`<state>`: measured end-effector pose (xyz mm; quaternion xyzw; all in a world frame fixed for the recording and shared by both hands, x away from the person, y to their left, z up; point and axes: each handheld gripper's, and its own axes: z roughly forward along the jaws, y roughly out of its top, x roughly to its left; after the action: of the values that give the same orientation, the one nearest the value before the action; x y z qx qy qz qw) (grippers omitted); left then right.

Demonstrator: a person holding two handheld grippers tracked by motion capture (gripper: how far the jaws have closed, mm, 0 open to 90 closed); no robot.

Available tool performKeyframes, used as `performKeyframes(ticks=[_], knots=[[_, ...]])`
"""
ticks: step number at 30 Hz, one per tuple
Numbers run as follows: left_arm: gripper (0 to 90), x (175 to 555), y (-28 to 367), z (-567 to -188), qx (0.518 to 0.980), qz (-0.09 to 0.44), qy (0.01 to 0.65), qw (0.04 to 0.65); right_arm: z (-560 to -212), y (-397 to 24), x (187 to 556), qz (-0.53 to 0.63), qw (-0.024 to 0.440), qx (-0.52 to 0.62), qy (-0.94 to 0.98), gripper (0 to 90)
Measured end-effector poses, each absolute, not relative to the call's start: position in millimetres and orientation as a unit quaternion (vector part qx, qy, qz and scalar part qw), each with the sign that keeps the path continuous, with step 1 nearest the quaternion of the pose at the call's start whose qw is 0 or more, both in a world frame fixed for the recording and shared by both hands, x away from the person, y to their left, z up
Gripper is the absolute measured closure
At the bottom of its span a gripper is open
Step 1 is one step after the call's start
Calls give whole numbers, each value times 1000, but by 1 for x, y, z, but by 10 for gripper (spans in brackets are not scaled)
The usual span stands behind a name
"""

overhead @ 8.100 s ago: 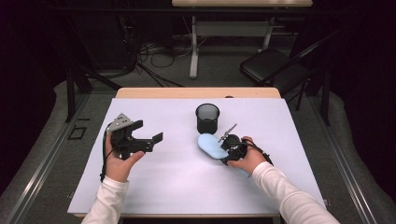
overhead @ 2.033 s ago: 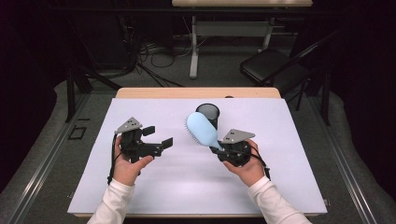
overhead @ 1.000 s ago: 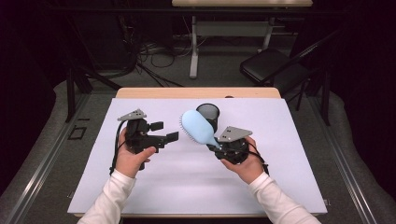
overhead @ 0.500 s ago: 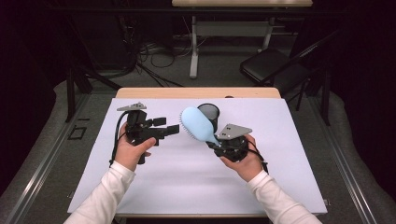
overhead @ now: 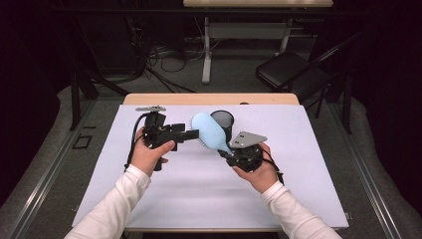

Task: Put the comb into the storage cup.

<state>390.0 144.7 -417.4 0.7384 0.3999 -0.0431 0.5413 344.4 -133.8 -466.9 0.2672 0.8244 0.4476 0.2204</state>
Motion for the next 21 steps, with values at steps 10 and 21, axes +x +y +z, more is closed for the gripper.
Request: performKeyframes(ticks=[10, 21], knots=[[153, 397, 131, -418, 737, -53, 405, 539, -466, -132, 343, 451, 222, 264, 823, 694], [159, 403, 116, -420, 737, -63, 404, 537, -465, -129, 343, 457, 222, 263, 820, 694]])
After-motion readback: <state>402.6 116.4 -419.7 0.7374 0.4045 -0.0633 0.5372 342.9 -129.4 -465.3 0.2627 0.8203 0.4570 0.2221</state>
